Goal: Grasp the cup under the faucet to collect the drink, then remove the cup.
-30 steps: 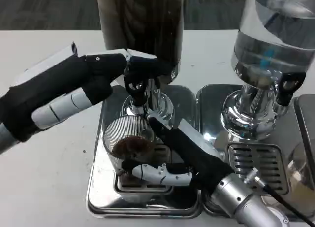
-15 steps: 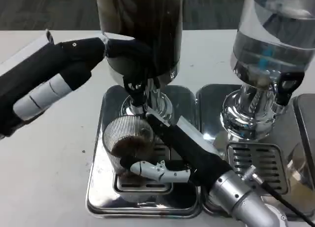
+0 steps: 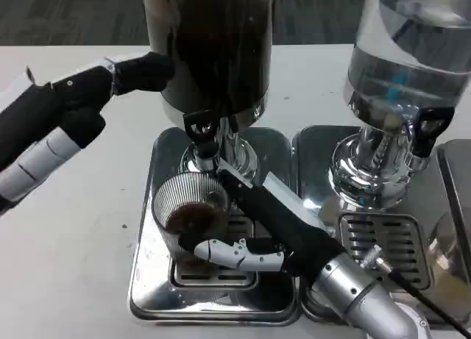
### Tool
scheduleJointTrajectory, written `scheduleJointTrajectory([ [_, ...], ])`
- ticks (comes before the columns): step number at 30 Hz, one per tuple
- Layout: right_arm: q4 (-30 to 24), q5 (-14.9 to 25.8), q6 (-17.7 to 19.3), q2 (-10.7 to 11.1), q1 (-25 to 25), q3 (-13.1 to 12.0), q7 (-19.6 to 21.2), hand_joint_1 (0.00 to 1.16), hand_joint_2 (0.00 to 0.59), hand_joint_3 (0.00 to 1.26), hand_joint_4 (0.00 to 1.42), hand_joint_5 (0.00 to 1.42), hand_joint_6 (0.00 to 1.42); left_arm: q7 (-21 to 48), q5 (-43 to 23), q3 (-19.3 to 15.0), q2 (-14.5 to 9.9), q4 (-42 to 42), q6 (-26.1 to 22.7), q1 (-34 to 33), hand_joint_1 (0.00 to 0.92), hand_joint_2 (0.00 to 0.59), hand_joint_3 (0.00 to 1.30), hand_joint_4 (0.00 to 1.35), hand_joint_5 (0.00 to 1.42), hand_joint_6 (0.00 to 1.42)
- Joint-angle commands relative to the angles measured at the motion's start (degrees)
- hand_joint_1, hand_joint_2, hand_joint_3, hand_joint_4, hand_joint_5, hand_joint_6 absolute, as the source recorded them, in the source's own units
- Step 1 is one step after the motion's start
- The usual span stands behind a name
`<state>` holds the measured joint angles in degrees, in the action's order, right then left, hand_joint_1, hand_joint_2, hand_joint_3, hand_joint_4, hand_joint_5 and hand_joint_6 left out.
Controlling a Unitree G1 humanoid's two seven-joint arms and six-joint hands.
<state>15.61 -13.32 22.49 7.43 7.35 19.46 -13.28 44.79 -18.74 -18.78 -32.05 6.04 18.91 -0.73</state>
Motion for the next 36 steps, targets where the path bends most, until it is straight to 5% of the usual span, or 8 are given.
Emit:
scheduleJointTrajectory([
  [1,0.09,0.53,0.92,-0.20,-0.11,-0.34,0.03,0.56,0.216,0.00,0.00,0.03,0.14,-4.21,3.65,-0.65,1.92,1.03,4.18,3.84,0.000,0.091,0.18,0.08,0.11,0.06],
  [18,0.08,0.29,1.23,-0.16,-0.29,-0.55,0.37,0.55,0.221,0.00,0.00,0.04,0.15,-16.65,14.36,-0.89,4.99,-4.49,17.33,8.08,0.000,0.089,0.06,0.00,0.02,0.02],
  [36,4.29,-0.49,2.16,-1.37,1.37,-0.08,1.52,0.55,0.221,0.00,0.00,0.04,0.15,-23.93,20.92,0.19,4.53,-9.07,18.66,12.87,0.000,0.094,0.04,0.00,0.00,0.00],
])
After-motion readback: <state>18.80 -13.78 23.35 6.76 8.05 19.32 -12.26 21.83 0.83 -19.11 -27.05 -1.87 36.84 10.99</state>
